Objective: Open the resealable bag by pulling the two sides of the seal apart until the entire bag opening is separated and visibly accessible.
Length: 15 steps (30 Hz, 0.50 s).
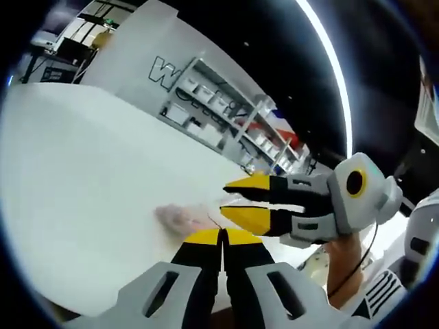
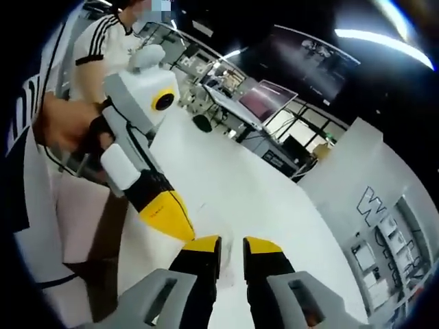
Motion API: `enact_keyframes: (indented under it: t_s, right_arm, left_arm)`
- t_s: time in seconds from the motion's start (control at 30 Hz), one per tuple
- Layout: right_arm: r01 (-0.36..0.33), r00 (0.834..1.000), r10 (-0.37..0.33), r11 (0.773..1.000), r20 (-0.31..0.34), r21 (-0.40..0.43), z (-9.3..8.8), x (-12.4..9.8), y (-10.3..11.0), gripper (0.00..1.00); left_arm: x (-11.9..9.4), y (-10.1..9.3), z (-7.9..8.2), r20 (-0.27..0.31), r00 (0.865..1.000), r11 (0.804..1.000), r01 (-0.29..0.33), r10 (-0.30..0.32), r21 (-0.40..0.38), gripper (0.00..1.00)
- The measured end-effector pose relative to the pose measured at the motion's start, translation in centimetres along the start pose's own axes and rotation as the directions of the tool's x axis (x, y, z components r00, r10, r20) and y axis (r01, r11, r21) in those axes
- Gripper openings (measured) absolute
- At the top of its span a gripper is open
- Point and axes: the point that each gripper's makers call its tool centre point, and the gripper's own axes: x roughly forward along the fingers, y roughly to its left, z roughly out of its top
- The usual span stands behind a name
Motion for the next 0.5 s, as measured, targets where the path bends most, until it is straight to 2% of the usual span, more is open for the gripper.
enact_keyframes:
  t_s: [0.27,0.33,0.5]
  right_arm:
    - [0.027,1.0,-0.027,0.999,-0.005,0.034,-0.7,0.3,-1.0,0.04]
    - [0.05,0.999,-0.051,0.997,0.019,0.062,-0.5,0.3,-1.6,0.0]
    - [0.105,0.991,-0.115,0.986,0.072,0.13,0.1,0.1,-3.3,0.0]
  left_arm:
    - [0.2,-0.3,-0.6,-0.026,1.0,1.0,0.004,-0.004,0.017,0.01]
    - [0.2,-0.2,-0.7,-0.035,0.999,1.0,0.001,0.0,0.026,0.01]
    - [0.5,-0.3,-0.9,-0.049,0.999,0.999,0.0,0.002,0.042,0.01]
